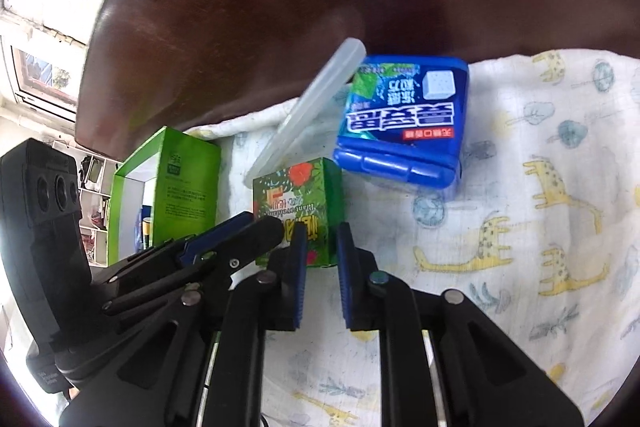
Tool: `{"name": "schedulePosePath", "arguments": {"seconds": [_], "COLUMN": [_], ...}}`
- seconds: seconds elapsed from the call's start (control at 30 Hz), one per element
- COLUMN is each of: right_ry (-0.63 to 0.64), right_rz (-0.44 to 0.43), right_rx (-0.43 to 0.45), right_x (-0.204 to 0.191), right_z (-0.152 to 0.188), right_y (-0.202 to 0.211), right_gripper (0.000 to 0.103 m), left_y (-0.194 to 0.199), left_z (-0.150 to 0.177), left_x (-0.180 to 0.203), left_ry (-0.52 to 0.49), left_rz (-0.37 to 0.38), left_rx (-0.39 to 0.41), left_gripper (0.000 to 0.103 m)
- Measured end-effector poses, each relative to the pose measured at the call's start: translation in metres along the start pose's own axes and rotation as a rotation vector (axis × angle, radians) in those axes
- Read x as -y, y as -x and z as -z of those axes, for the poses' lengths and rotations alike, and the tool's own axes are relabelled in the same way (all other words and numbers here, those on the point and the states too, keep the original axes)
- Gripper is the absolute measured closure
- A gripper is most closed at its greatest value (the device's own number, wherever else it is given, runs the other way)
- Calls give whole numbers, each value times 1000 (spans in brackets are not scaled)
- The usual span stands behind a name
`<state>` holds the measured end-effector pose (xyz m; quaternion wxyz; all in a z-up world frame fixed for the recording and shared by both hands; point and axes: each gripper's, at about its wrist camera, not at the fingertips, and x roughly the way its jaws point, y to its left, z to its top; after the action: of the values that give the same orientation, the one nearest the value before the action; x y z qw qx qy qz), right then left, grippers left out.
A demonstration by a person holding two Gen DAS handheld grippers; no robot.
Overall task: Organize rigid objects
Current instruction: 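Close both tools on the green snack box, then carry the green snack box with both tools into the green box and release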
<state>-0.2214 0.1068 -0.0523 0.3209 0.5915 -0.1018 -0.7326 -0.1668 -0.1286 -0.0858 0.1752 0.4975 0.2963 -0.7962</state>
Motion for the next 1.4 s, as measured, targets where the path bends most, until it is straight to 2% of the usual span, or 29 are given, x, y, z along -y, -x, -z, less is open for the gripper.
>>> {"name": "schedulePosePath", "arguments": {"seconds": [0.27, 0.53, 0.73, 0.93, 1.13, 1.4], "right_ry": [30, 110, 187, 265, 292, 329], "right_rz": [-7, -19, -61, -90, -102, -79], "right_rx": [50, 103, 101, 72, 24, -20], "right_x": [-19, -70, -125, -178, -210, -235], "right_z": [9, 20, 25, 30, 33, 32], "right_y": [31, 54, 42, 11, -19, -47], "right_gripper": [87, 87, 87, 87, 87, 87], "left_y": [39, 98, 137, 153, 159, 156], "left_z": [6, 15, 21, 29, 36, 39], "left_x": [3, -17, -58, -104, -153, -194], "left_ry": [-29, -52, -24, 31, 85, 133], "left_rz": [9, 11, -26, -62, -63, -45], "left_rx": [61, 157, 223, 241, 239, 234], "left_gripper": [79, 79, 79, 79, 79, 79]}}
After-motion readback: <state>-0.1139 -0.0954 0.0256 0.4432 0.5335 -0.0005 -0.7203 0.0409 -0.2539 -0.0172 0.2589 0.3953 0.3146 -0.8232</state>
